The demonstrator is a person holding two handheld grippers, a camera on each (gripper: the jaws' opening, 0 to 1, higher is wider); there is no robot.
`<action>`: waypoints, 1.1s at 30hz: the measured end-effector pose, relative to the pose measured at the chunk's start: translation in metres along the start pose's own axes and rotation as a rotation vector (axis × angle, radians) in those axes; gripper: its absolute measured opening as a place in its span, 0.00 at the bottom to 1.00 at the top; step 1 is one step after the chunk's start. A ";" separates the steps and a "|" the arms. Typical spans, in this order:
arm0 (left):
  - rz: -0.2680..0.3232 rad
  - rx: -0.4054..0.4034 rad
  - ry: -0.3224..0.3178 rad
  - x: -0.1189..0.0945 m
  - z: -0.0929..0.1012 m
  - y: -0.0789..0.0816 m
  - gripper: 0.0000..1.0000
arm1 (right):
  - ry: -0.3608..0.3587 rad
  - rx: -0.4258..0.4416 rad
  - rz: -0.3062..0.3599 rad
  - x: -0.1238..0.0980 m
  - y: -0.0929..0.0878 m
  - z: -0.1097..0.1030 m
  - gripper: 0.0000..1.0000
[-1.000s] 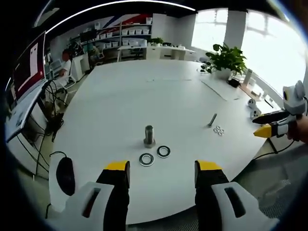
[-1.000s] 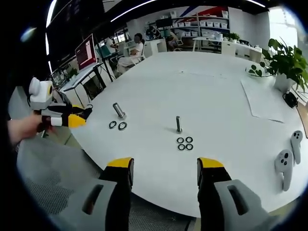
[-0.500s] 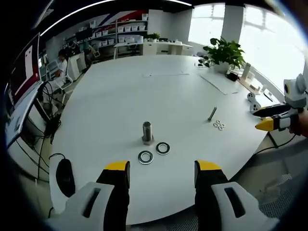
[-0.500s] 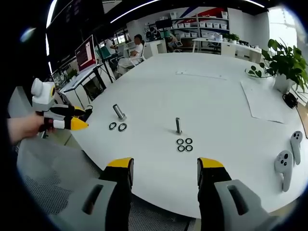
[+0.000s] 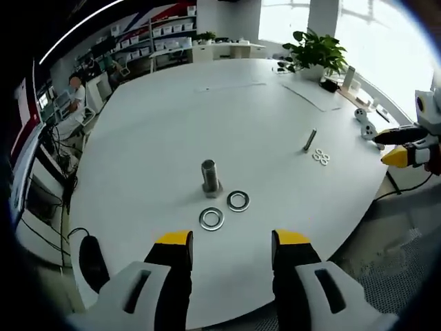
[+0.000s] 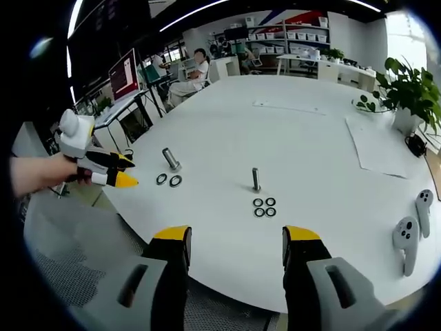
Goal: Place the washer onto the threaded stud by aligning its center hole with the stud, sliding it down to the base, and recovering from edge contact or off-axis alignment until the washer reaches the visible bottom stop.
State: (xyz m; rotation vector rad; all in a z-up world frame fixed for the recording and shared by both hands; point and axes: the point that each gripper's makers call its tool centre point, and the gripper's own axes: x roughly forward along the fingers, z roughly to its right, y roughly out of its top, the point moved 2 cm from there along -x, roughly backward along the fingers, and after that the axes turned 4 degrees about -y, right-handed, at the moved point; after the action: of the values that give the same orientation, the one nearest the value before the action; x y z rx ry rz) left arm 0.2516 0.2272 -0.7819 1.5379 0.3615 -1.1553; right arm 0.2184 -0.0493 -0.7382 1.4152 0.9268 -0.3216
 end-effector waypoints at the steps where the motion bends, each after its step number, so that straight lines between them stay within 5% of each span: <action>1: -0.005 -0.001 0.000 0.002 -0.002 0.001 0.43 | -0.001 -0.003 -0.002 0.000 0.000 0.000 0.56; 8: -0.079 -0.008 -0.004 0.020 -0.013 -0.003 0.34 | 0.009 0.005 0.007 -0.001 0.002 -0.002 0.56; 10: -0.088 0.060 0.002 0.026 -0.014 -0.002 0.34 | 0.006 0.003 0.008 -0.001 0.002 -0.002 0.56; 20: -0.142 0.031 0.014 0.049 -0.026 -0.005 0.40 | 0.015 0.004 0.019 -0.002 0.004 -0.003 0.56; 33: -0.233 0.079 -0.007 0.067 -0.034 -0.009 0.30 | 0.018 -0.011 0.008 -0.001 0.002 -0.004 0.56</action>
State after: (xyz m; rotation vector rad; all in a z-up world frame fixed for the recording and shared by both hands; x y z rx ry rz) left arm 0.2930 0.2369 -0.8450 1.5898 0.5061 -1.3695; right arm 0.2182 -0.0455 -0.7357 1.4138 0.9360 -0.2975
